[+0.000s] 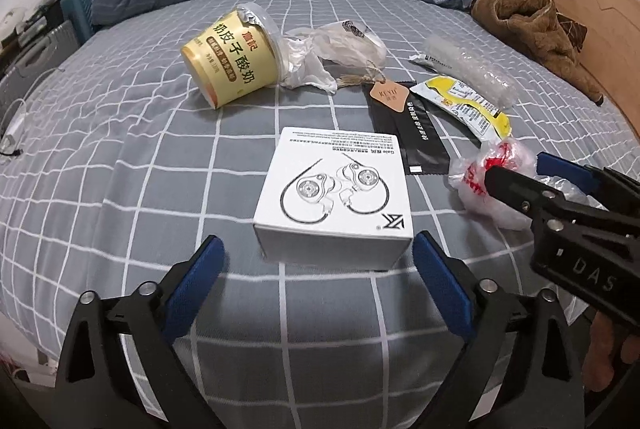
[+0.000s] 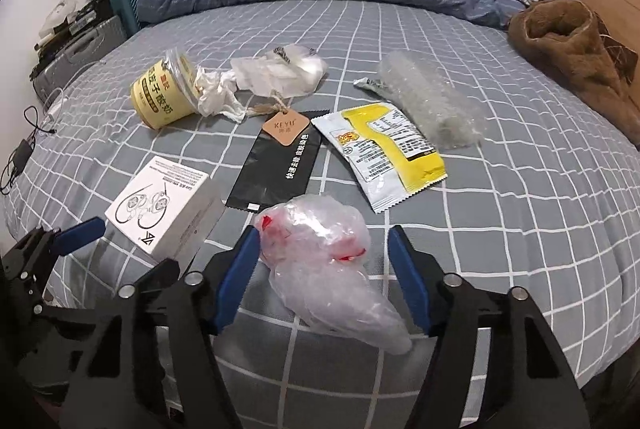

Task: Collect trash
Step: 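Grasp the white earphone box with the left tool while the right tool grasps the clear plastic bag, then lift the earphone box and clear bag and carry them over the bin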

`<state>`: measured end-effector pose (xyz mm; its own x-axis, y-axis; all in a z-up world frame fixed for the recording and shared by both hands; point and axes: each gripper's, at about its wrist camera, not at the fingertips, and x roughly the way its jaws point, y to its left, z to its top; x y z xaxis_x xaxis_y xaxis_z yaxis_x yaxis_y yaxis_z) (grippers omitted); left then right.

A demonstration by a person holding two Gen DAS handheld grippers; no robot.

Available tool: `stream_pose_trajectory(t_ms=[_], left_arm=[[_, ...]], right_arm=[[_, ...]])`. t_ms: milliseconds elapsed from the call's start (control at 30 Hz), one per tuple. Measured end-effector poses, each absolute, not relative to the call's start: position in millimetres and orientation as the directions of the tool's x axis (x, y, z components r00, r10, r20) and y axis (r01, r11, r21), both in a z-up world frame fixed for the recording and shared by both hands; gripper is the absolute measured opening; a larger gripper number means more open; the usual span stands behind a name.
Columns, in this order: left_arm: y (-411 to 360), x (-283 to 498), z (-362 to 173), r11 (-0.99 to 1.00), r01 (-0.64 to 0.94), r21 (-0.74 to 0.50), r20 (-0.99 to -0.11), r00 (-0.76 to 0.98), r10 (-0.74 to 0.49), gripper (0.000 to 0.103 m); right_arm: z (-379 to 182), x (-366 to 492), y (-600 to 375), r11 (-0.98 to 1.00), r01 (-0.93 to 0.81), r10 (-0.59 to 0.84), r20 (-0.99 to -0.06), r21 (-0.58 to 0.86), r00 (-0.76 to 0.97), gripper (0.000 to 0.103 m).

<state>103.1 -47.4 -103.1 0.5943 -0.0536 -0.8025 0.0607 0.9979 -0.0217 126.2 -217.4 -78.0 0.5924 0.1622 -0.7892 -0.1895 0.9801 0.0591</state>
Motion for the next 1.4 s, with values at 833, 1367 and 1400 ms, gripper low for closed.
stream_pose_trajectory(t_ms=[833,1367,1400], left_arm=[[-45.1,107.2,-102.9,0.997,0.067,-0.032,-0.805,0.590,-0.066,0.069],[-35.5,89.6,-85.5,0.998,0.048,-0.035,-0.792,0.607,-0.057,0.069],[-34.4,87.4,-83.9,0.998,0.046,-0.036,-0.791,0.610,-0.057,0.069]], right_arm=[[-73.5,123.0,-211.5,0.979,-0.202,0.155,-0.781,0.038,0.604,0.050],[-53.4,104.2,-212.7,0.980,-0.193,0.168,-0.745,0.054,0.646,0.050],[-52.2,100.9,-212.6,0.980,-0.192,0.169,-0.742,0.055,0.649,0.050]])
